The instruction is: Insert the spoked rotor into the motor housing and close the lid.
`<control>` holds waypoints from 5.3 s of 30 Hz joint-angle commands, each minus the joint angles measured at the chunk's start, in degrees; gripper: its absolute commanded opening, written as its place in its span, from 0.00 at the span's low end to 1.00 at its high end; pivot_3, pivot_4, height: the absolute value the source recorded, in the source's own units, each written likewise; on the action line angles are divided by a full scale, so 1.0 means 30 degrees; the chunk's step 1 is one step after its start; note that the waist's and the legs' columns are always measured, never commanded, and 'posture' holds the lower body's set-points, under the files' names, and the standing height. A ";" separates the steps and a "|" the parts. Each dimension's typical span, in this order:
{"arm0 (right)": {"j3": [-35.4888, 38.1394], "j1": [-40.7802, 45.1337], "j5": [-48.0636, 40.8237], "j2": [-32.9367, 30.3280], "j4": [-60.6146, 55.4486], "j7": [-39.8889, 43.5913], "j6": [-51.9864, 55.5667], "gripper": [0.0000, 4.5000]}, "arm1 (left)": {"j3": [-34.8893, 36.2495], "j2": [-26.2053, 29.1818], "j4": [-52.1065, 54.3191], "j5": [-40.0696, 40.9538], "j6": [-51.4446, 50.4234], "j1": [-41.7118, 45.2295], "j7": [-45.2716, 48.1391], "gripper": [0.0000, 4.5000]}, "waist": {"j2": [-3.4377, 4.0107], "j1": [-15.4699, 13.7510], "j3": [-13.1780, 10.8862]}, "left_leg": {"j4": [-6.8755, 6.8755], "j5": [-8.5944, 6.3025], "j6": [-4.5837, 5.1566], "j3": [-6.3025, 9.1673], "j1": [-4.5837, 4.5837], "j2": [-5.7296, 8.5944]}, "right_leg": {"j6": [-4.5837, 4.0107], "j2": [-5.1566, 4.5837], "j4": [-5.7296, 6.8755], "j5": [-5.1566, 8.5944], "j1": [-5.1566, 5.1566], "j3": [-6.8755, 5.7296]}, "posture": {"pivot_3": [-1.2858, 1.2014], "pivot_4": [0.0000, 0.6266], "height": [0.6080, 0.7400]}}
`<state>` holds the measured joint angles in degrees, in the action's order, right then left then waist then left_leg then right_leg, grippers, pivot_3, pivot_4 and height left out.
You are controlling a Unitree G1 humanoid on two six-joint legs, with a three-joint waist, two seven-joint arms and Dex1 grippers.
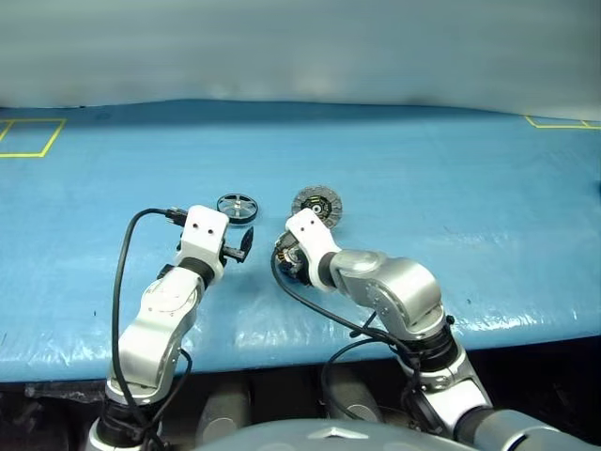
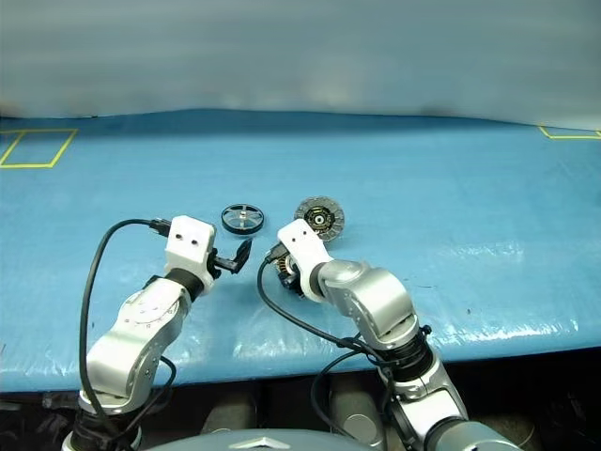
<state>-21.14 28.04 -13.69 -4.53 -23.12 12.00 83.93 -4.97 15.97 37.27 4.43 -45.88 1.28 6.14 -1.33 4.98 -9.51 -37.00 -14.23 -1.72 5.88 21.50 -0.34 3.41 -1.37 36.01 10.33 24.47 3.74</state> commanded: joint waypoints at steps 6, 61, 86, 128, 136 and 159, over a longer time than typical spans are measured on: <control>-0.2845 0.0516 -0.1056 0.0771 0.1569 0.1238 -0.0487 0.42 | 0.0671 -0.0373 0.1841 -0.0316 0.0373 -0.0837 -0.0527 1.00 | 0.0007 0.0220 0.0005 | 0.0004 0.0000 0.0001 -0.0012 -0.0028 -0.0069 | -0.0040 0.0061 0.0004 -0.0002 0.0009 -0.0004 | 0.52 0.24 1.00; 0.3011 -0.2872 0.0449 -0.4842 -0.0185 0.0272 -0.9162 0.85 | 0.0665 -0.1289 -0.0869 0.0094 0.3408 0.0213 0.1261 1.00 | 0.0045 -0.0412 -0.0074 | -0.0005 -0.0076 -0.0110 -0.0051 0.0075 -0.0018 | -0.0056 -0.0004 -0.0047 0.0041 0.0064 -0.0002 | 0.52 0.24 1.00; 0.2461 -0.1236 0.2671 -0.1149 0.9520 0.2313 -1.7996 0.85 | -0.1397 -0.0730 0.0203 0.0230 0.5154 -0.4323 0.2245 1.00 | 0.0079 -0.0364 -0.0093 | -0.0012 -0.0091 -0.0107 -0.0067 0.0064 -0.0025 | -0.0055 0.0004 -0.0039 0.0038 0.0062 0.0029 | 0.52 0.24 1.00; 0.3491 0.2099 0.5132 0.1358 2.1667 0.1472 -2.5184 0.36 | -0.1960 -0.0758 -0.0930 0.0023 0.6303 -0.2064 0.2612 1.00 | 0.0191 -0.0273 -0.0005 | -0.0034 -0.0088 -0.0105 -0.0083 -0.0030 -0.0027 | -0.0052 0.0020 0.0005 0.0020 -0.0017 0.0059 | 0.52 0.24 1.00; 0.4155 0.1319 0.5458 0.0971 2.0137 -0.0253 -2.4712 0.36 | -0.2215 -0.0877 -0.0934 0.0012 0.6291 -0.1953 0.2644 1.00 | 0.0211 -0.0415 0.0012 | -0.0056 -0.0088 -0.0105 -0.0080 -0.0030 -0.0018 | -0.0049 0.0014 0.0002 0.0020 -0.0036 0.0060 | 0.52 0.24 1.00; 0.5847 -0.1009 0.5602 0.0313 1.3248 -0.2617 -1.8947 0.40 | -0.2619 -0.1257 -0.2013 0.0079 0.6857 -0.1261 0.3060 1.00 | 0.0213 -0.0328 0.0012 | -0.0055 -0.0089 -0.0104 -0.0086 -0.0003 -0.0019 | -0.0047 0.0017 -0.0005 0.0020 -0.0007 0.0064 | 0.52 0.24 1.00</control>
<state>-3.91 24.73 3.58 -3.60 15.24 3.78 26.73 -12.49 12.46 30.75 4.84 -26.86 -2.98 15.10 -0.69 4.00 -9.48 -37.17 -14.50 -2.03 5.61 21.49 -0.40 3.27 -1.32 35.99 10.39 24.44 3.94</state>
